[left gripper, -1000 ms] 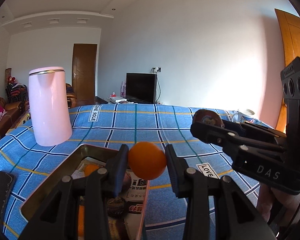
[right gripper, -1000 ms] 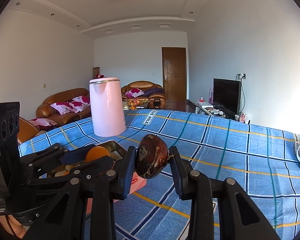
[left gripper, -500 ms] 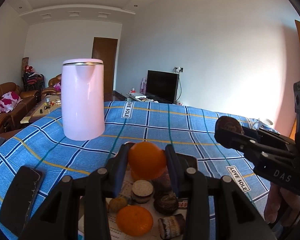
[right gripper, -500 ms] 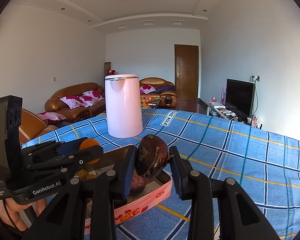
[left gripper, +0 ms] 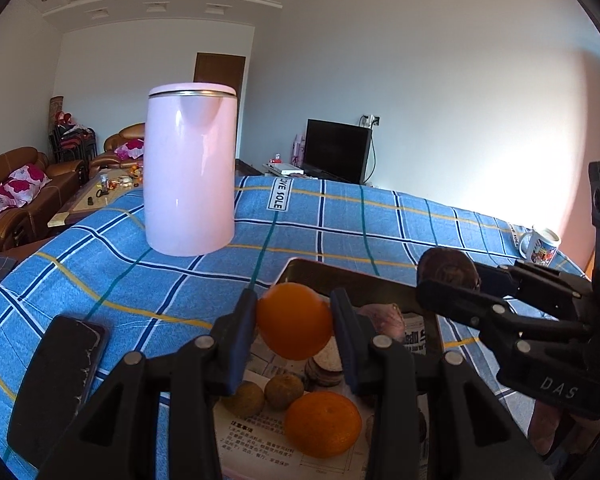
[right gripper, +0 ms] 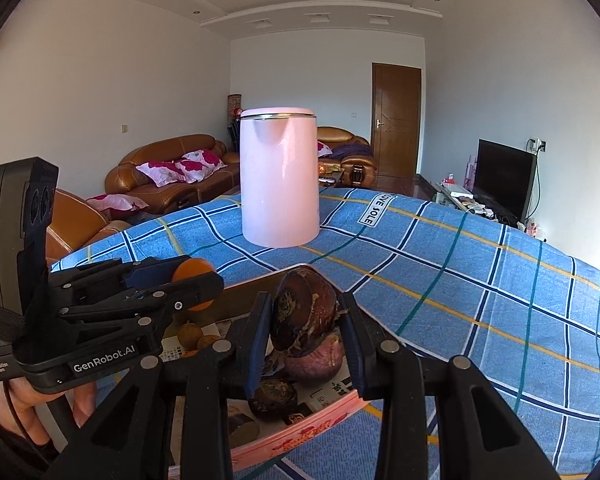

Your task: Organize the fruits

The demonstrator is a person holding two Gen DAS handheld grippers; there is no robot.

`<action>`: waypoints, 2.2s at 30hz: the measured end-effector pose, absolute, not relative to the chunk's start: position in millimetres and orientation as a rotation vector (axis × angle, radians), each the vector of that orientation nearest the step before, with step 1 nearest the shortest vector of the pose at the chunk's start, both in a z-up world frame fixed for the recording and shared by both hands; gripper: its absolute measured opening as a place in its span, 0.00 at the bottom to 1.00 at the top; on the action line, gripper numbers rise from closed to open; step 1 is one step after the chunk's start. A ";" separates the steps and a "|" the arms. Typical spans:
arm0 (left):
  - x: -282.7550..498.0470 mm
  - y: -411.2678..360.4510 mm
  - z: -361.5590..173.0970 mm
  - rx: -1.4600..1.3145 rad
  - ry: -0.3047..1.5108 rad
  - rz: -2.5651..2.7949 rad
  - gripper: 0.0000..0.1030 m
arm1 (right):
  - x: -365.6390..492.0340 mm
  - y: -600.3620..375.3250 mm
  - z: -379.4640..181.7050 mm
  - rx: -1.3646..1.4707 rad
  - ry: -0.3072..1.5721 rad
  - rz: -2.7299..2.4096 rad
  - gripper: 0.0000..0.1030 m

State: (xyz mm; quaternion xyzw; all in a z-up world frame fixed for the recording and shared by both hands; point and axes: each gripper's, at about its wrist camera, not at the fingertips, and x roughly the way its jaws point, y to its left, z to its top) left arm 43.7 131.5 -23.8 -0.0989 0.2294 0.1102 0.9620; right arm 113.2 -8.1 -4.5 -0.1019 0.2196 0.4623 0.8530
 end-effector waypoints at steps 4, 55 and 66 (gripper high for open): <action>43.6 136.3 -27.2 -0.210 0.486 0.220 0.38 | 109.7 4.1 -11.6 -0.245 0.493 0.985 0.35; 7.2 120.2 -10.1 -0.178 0.425 0.204 0.79 | 86.4 -26.1 -10.6 -0.218 0.536 0.935 0.68; 4.8 96.1 -7.4 -0.146 0.406 0.176 0.86 | 77.7 -74.0 6.1 -0.110 0.463 0.860 0.76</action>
